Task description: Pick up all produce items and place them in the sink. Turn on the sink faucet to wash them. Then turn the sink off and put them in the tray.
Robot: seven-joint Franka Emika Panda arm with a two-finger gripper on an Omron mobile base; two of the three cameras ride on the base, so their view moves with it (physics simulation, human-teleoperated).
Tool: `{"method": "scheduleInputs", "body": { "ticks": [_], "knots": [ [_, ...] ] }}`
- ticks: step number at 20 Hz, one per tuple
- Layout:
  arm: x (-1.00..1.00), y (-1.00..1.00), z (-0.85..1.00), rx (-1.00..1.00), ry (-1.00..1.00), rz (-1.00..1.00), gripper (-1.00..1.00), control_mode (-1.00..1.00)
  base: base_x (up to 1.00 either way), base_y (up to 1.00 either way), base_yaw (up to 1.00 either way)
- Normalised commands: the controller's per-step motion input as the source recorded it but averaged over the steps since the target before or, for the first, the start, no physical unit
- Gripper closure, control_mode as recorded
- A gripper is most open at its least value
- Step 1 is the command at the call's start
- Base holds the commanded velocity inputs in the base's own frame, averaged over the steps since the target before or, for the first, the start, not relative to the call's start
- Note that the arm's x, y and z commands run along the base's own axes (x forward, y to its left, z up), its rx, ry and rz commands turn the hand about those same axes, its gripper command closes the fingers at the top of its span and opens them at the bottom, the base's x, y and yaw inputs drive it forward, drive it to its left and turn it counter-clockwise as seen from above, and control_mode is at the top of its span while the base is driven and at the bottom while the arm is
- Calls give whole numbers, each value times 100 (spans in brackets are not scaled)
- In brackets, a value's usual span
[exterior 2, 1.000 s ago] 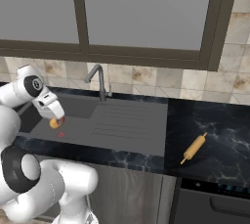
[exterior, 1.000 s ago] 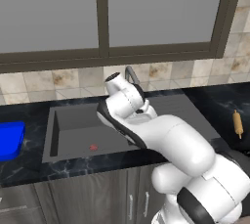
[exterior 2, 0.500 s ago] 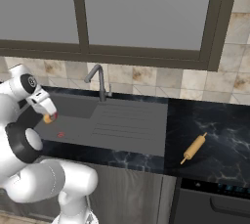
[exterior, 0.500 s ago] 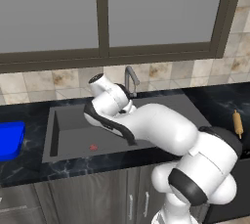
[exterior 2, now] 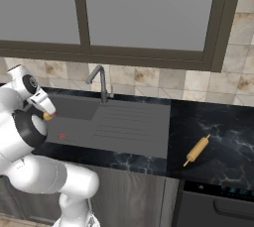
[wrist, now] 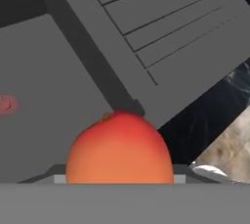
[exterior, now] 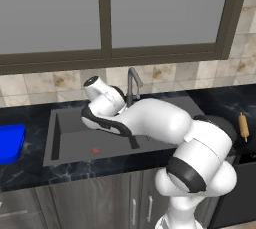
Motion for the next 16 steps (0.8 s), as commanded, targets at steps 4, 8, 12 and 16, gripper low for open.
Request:
{"method": "scheduleInputs", "body": {
  "ticks": [4,8,12,16],
  "knots": [
    [35,1,-20,7,-10,3,100,-100,0,0,0],
    [30,0,-23,4,-4,8,100,-100,0,0,0],
    [33,0,-31,0,0,11,100,-100,0,0,0],
    [36,0,-25,3,0,14,100,-100,0,0,0]
  ]
}}
